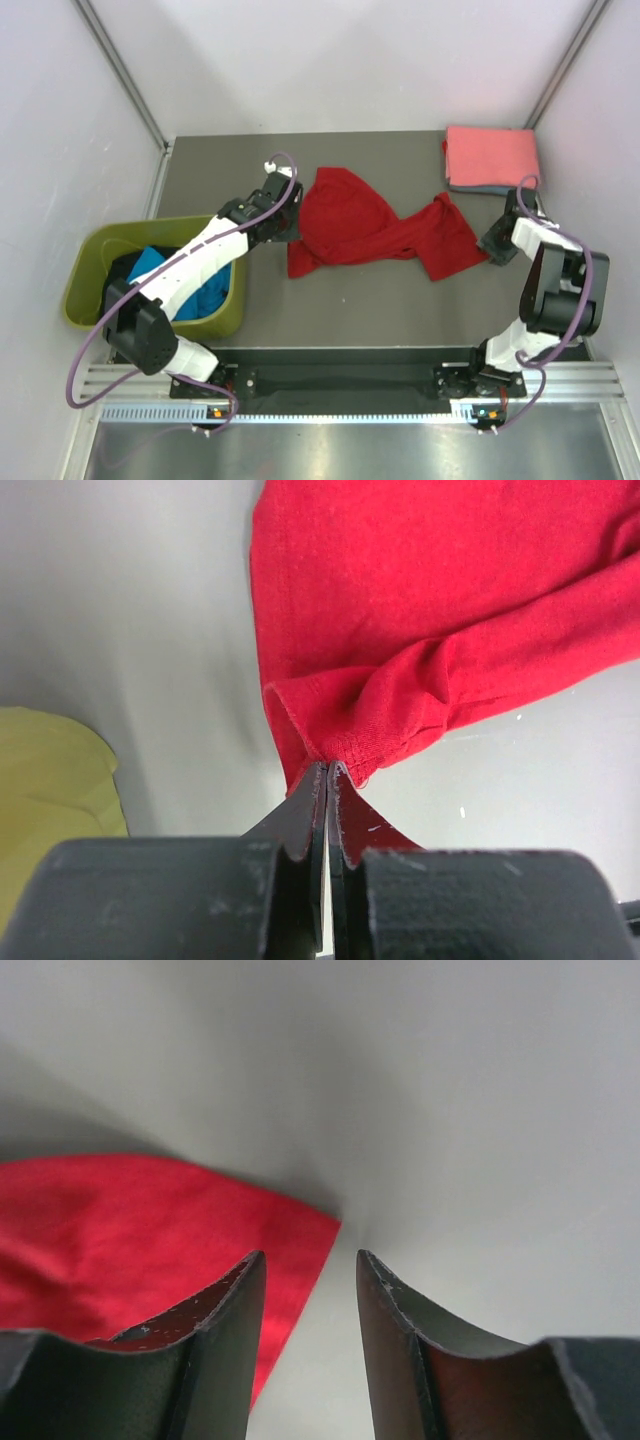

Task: Fold and stack the t-shirts
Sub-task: Flatten the tshirt out

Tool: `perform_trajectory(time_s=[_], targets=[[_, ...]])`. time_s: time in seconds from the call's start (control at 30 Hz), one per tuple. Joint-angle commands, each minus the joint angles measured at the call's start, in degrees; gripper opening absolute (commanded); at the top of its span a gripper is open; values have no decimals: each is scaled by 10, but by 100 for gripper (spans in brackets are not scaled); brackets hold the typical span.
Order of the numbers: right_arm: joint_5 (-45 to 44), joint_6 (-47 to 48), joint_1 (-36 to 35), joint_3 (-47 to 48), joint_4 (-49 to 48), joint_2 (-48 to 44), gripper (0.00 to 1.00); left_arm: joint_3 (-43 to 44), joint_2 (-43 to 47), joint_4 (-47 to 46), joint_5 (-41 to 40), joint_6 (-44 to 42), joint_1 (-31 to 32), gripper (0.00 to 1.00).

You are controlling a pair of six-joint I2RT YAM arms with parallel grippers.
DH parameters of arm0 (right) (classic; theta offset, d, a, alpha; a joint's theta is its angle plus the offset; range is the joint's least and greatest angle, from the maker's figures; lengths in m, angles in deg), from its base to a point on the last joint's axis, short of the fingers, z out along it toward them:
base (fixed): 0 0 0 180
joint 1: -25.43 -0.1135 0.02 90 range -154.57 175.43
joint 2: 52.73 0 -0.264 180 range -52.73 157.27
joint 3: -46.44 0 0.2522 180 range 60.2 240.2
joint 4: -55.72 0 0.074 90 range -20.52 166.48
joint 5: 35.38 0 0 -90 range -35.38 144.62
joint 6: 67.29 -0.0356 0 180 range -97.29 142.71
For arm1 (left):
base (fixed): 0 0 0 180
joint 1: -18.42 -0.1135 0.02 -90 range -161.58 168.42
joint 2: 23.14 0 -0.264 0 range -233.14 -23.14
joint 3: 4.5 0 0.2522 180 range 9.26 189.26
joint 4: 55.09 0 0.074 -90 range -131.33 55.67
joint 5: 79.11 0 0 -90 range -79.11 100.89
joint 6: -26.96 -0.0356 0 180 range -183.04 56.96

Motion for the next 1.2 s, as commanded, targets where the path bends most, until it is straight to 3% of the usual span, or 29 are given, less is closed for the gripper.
perform_trajectory(time_s=[0.0,0.27,0.37,0.53,0.67,0.93,1.07,1.17], targets=[[10,-19,1,16,-33,30,42,-7,24,-23,14,-1,1,0],[-14,-27,1,4,-54,60,39,-8,27,-28,22,-2,1,0],[-23,-25,1,1,-53,60,30,-4,29,-28,25,0,1,0],[-25,-12,1,4,-43,31,0,1,41,-29,28,5,1,0],[-32,-6,1,37,4,-31,0,36,43,-20,15,7,1,0],[-50,0,10,248,150,-238,0,227,62,64,-42,30,1,0],[-40,-3,11,364,189,-313,0,303,109,68,0,63,1,0],[-58,11,11,513,263,-341,0,319,158,62,60,98,1,0]])
